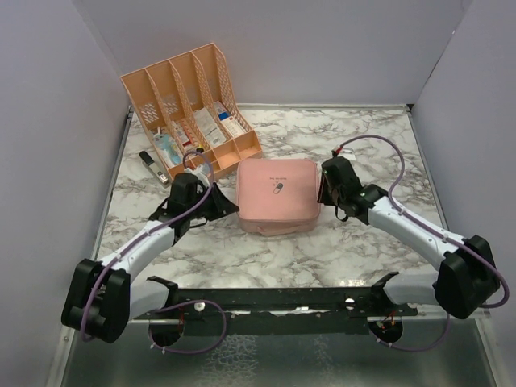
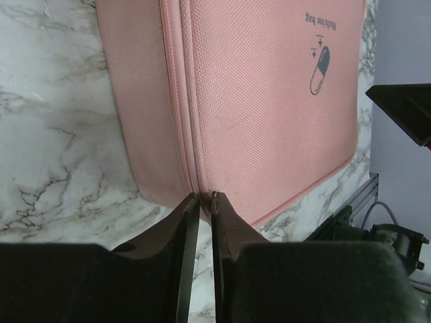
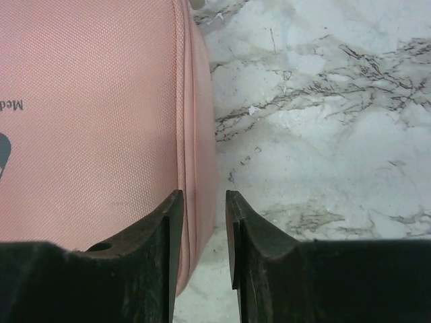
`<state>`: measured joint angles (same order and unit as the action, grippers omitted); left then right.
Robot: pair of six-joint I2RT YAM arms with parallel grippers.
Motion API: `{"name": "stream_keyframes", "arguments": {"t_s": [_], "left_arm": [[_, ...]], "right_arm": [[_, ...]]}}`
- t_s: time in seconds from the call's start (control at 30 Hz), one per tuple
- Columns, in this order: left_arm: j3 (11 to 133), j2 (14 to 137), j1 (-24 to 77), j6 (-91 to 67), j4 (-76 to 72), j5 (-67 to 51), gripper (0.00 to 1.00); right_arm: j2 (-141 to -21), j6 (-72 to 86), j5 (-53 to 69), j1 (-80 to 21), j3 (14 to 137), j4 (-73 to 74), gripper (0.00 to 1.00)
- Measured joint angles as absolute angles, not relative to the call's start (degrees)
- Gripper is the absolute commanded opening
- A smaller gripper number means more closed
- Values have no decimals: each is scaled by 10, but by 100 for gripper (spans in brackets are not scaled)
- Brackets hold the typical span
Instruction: Organize the medicine kit
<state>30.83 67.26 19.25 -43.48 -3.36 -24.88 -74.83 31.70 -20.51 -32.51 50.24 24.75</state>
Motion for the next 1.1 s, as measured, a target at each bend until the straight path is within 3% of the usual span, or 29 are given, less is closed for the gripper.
{"name": "stream_keyframes", "arguments": {"t_s": [0.03, 0.17, 0.47, 0.77, 1.1], "left_arm": [[305, 662, 192, -437, -28, -251, 21], [311, 619, 192, -437, 33, -248, 54], [448, 468, 194, -382, 220, -135, 98], [561, 269, 194, -276, 350, -51, 99], [636, 190, 194, -199, 431, -18, 99]], "right_arm": [[-740, 319, -205, -325, 503, 257, 38], [-695, 335, -203, -325, 519, 312, 52], [-510, 370, -243, -325, 601, 436, 66], [-324, 335, -281, -324, 662, 508, 71], [-275, 318, -258, -322, 711, 583, 72]]}}
